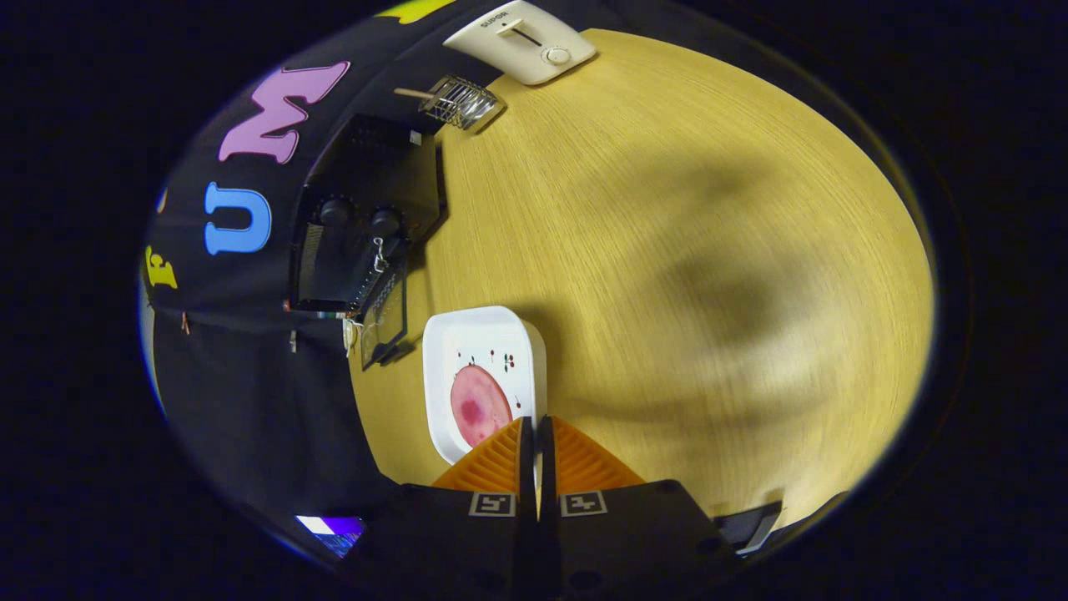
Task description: Open the toaster oven, put the food inside, and close the toaster oven door.
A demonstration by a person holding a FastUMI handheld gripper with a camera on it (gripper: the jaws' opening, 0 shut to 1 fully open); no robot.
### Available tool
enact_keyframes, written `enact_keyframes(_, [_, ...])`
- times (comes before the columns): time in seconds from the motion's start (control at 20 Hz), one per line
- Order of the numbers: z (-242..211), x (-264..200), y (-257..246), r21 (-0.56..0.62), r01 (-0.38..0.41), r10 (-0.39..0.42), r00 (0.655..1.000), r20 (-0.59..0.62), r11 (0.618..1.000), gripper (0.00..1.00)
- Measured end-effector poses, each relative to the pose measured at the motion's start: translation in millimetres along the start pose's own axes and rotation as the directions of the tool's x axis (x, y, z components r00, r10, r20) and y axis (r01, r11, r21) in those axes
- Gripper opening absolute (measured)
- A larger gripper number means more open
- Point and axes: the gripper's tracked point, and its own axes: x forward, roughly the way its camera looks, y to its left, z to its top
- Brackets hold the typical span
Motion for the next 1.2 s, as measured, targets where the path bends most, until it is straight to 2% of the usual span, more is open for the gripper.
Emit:
enact_keyframes(0.2, [-27.0,7.9,54.4,0.15,-0.079,0.067,0.994,0.084,0.986,0.05])
enact_keyframes(0.4, [-40.9,29.6,105.8,0.302,-0.145,0.094,0.98,0.177,0.942,0.05])
enact_keyframes(0.65, [-38.2,64.5,152.8,0.408,-0.16,0.039,0.956,0.289,0.899,0.05])
enact_keyframes(0.9, [-20.4,106.0,199.5,0.489,-0.193,-0.021,0.917,0.399,0.85,0.05])
enact_keyframes(1.1, [2.2,140.7,233.4,0.581,-0.286,-0.04,0.874,0.484,0.762,0.05])
enact_keyframes(1.2, [11.2,158.6,245.2,0.598,-0.295,-0.071,0.857,0.511,0.746,0.05])
